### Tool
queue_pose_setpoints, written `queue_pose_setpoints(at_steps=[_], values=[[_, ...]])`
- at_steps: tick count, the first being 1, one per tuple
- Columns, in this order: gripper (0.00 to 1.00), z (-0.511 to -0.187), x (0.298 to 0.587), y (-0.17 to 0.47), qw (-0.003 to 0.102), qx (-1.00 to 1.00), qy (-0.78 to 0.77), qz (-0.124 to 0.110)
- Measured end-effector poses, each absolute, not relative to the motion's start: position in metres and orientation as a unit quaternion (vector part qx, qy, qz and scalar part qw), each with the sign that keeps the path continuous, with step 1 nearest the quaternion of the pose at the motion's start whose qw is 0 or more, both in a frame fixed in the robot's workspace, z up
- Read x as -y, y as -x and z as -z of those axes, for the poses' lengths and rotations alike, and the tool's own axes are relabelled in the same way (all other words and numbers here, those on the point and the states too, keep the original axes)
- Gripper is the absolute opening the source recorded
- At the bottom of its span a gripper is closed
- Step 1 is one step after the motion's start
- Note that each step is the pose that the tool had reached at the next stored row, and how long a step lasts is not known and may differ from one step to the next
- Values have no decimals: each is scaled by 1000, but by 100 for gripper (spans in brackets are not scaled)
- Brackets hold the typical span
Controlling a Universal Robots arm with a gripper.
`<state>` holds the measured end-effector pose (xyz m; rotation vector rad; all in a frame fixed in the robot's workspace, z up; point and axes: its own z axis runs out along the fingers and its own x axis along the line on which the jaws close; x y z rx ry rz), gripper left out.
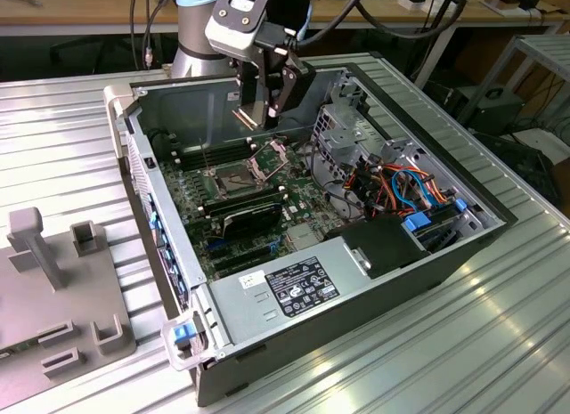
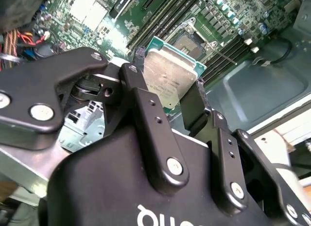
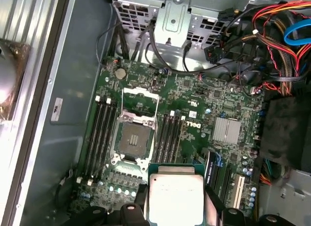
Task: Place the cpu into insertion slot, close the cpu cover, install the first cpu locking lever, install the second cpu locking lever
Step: 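Place the cpu into insertion slot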
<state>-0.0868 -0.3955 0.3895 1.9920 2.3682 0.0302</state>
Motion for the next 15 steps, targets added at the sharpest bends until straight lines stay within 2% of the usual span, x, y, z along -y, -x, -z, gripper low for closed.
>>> queue_pose_setpoints(at_steps=[15], values=[[55, -388, 395, 87, 25, -674, -738, -7]])
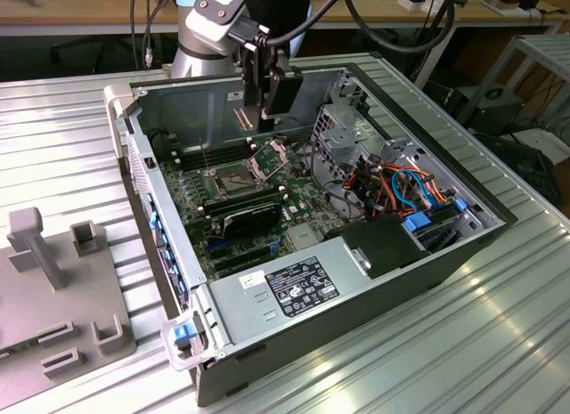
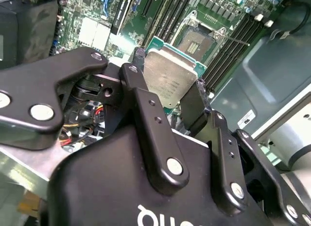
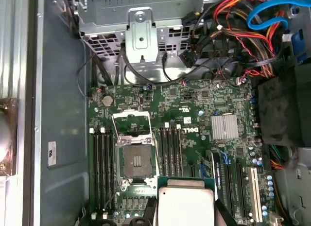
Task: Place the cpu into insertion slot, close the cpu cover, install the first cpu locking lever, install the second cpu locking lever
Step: 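Place the cpu into insertion slot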
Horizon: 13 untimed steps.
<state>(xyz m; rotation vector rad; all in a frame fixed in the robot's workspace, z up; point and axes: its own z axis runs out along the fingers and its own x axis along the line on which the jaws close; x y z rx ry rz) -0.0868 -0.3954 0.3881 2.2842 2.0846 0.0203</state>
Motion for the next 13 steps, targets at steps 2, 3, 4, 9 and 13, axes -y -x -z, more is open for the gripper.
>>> queue_pose_setpoints(at_steps=[2, 3, 4, 9, 13], values=[[55, -388, 395, 87, 25, -673, -739, -7], [55, -388, 395, 87, 25, -673, -739, -7], [55, -388, 395, 87, 25, -673, -739, -7], [55, -388, 395, 87, 25, -666, -745, -6], [55, -387, 395, 87, 25, -643, -766, -6]])
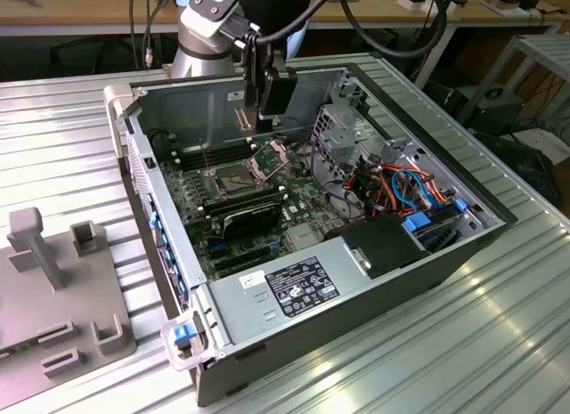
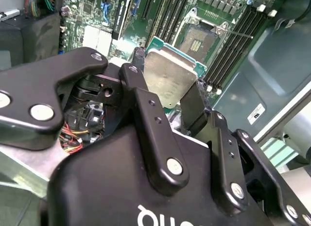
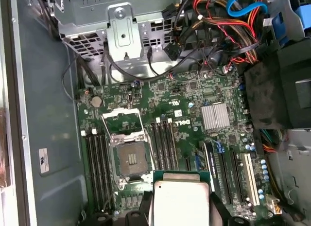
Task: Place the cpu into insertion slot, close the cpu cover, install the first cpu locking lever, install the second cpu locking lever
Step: 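Place the cpu into insertion slot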
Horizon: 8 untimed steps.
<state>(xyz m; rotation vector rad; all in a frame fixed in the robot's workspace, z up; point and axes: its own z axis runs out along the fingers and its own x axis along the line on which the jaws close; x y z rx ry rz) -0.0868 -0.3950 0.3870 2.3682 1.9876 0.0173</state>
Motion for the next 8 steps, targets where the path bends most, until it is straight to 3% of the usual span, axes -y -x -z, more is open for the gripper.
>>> queue_pose_setpoints(at_steps=[8], values=[[55, -385, 391, 87, 25, -684, -729, -7]])
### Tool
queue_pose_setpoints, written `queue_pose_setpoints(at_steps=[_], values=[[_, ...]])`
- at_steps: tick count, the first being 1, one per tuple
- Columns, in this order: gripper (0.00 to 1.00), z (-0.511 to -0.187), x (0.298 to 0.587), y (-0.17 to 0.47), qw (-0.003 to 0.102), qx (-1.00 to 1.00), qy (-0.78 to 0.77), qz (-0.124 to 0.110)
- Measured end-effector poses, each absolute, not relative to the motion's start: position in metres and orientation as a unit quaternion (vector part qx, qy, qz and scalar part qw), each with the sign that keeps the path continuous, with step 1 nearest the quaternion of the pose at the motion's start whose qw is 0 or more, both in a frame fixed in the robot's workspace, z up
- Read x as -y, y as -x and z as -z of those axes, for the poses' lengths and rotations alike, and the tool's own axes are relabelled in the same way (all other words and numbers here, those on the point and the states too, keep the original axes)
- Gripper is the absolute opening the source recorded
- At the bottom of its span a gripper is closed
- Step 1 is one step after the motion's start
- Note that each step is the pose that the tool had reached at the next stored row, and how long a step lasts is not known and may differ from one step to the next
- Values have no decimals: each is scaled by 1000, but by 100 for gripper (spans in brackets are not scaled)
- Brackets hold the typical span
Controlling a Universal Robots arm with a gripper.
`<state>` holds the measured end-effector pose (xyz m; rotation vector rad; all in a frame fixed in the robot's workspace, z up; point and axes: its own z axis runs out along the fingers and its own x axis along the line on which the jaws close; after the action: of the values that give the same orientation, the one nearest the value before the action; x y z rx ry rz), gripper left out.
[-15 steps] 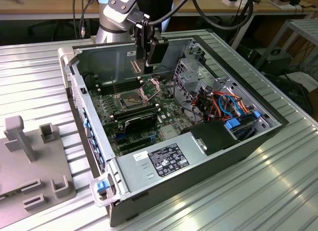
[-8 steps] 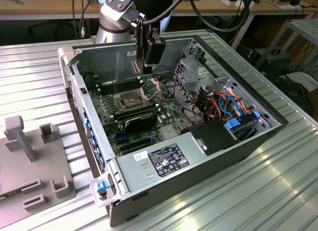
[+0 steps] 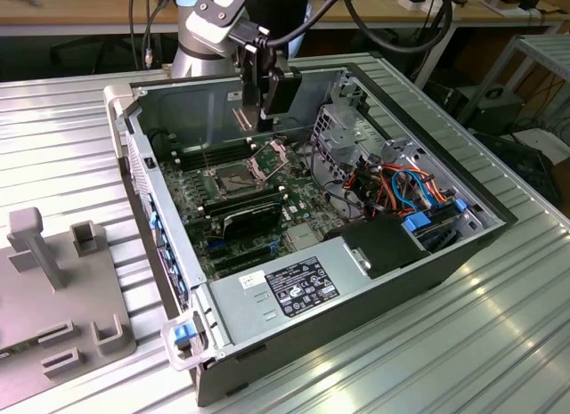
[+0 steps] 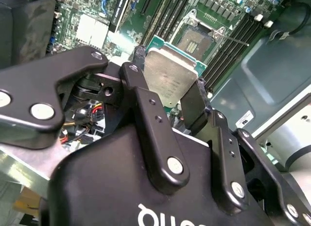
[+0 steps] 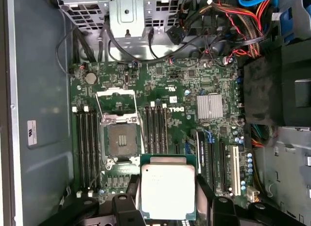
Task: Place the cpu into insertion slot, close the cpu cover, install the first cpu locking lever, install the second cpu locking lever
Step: 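Place the cpu into insertion slot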
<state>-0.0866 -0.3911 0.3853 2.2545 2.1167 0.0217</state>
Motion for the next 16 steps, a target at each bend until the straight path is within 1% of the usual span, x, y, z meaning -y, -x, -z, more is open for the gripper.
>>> queue_pose_setpoints(at_steps=[8, 16], values=[[55, -384, 376, 87, 24, -686, -728, -7], [55, -384, 376, 87, 24, -686, -728, -7]])
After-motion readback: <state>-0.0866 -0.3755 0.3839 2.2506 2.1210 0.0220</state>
